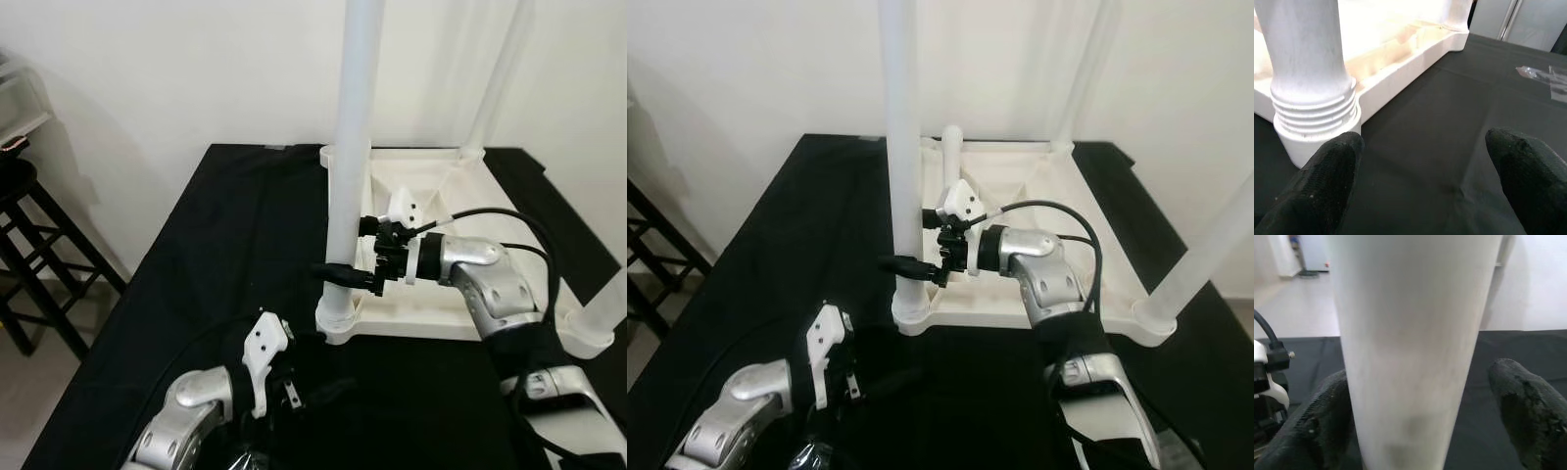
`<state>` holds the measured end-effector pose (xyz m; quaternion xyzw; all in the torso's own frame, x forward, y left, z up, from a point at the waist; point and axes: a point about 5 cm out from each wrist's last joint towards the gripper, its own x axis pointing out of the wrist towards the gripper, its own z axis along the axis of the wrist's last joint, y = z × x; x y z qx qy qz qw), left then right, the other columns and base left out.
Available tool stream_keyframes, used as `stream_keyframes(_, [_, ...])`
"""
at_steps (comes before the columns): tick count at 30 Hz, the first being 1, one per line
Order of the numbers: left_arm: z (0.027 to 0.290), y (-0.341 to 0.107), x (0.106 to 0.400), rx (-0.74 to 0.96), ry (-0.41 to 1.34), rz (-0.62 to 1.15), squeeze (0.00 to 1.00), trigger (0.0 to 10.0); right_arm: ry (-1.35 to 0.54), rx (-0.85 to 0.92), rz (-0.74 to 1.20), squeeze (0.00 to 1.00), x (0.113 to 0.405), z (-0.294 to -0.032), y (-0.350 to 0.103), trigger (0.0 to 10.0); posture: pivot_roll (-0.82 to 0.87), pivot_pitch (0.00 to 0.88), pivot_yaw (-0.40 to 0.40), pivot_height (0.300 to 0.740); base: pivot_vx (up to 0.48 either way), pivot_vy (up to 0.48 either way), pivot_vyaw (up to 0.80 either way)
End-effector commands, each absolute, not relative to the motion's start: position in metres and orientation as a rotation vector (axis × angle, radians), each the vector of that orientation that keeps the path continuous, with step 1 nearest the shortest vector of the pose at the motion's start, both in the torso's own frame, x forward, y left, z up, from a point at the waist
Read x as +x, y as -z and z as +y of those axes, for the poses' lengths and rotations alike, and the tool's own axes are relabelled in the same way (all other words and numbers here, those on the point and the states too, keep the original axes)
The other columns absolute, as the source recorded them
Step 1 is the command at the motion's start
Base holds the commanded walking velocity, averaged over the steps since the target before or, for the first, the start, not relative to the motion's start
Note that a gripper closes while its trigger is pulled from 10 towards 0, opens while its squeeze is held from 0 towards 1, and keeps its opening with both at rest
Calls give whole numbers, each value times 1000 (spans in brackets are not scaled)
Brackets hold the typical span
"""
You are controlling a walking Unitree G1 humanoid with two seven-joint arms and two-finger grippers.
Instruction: Building children table
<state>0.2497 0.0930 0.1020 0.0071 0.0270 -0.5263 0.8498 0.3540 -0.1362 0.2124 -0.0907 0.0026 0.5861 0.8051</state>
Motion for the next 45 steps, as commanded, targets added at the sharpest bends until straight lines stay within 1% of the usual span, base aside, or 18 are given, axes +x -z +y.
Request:
stream_keyframes(1, [92, -98, 249, 26, 1109, 71, 0, 10000, -1271, -151, -1, 0, 356, -138, -213, 549, -14, 0, -28, 740, 0, 0, 0])
stream_keyframes(2, [92, -98, 249, 26, 1109, 71, 0, 10000, -1271, -151, -1, 0, 356, -138, -213, 549, -14, 0, -28, 740, 0, 0, 0])
stream_keyframes(3, [92, -98, 249, 28, 1109, 71, 0, 10000, -1275, -139, 7, 0, 358, -139, -213, 1647, -7, 0, -28, 740, 0, 0, 0])
stream_keyframes(4, [92, -97, 249, 31, 1108, 71, 0, 10000, -1285, -140, 23, 0, 360, -142, -210, 0, -4, 0, -30, 740, 0, 0, 0])
stream_keyframes(16, [90, -98, 246, 30, 1106, 58, 0, 10000, -1165, -129, 53, 0, 353, -160, -183, 0, -12, 0, -32, 740, 0, 0, 0])
stream_keyframes(19, [92, -100, 246, 24, 1090, 45, 0, 10000, -1076, -122, 87, 0, 339, -150, -161, 0, -14, 0, -40, 740, 0, 0, 0])
stream_keyframes(21, [96, -101, 246, 19, 1069, 35, 0, 10000, -810, -91, 165, 0, 324, -122, -127, 0, -22, 0, -37, 740, 0, 0, 0])
stream_keyframes(22, [96, -101, 246, 19, 1069, 35, 0, 10000, -810, -91, 165, 0, 324, -122, -127, 0, -22, 0, -37, 740, 0, 0, 0])
stream_keyframes(23, [97, -102, 246, 20, 1063, 32, 0, 10000, -673, 15, 229, 0, 310, -105, -113, 0, -23, 0, -27, 740, 0, 0, 0])
stream_keyframes(27, [100, -103, 246, 30, 1055, 30, 0, 10000, -630, 45, 279, 0, 286, -82, -102, 0, -41, 0, -3, 740, 0, 0, 0])
stream_keyframes(34, [102, -103, 247, 39, 1042, 28, 0, 10000, -589, 17, 269, 0, 302, -94, -109, 0, -30, 0, -11, 740, 0, 0, 0])
stream_keyframes(35, [103, -103, 247, 43, 1024, 23, 0, 10000, -569, 11, 272, 0, 306, -97, -112, 1294, -25, 0, -12, 740, 0, 0, 0])
stream_keyframes(36, [104, -104, 248, 48, 995, 14, 0, 10000, -580, 7, 257, 0, 309, -100, -118, 10000, -25, 0, -9, 740, 0, 0, 0])
stream_keyframes(38, [104, -104, 248, 48, 995, 14, 0, 10000, -580, 7, 257, 0, 309, -100, -118, 10000, -25, 0, -9, 740, 0, 0, 0])
stream_keyframes(39, [105, -104, 248, 52, 967, 8, 0, 10000, -580, -1, 246, 1000, 311, -103, -124, 10000, -23, 0, -9, 740, 0, 0, 0])
stream_keyframes(42, [112, -105, 248, 64, 868, -11, 0, 10000, -660, -56, 142, 1000, 322, -121, -153, 10000, -21, 0, -9, 740, 0, 0, 0])
stream_keyframes(43, [113, -105, 248, 65, 842, -16, 0, 10000, -705, -70, 111, 816, 324, -125, -163, 10000, -21, 0, -9, 740, 0, 0, 0])
stream_keyframes(45, [115, -104, 248, 66, 819, -16, 0, 10000, -779, -67, 80, 816, 324, -129, -172, 10000, -26, 0, -10, 740, 0, 0, 0])
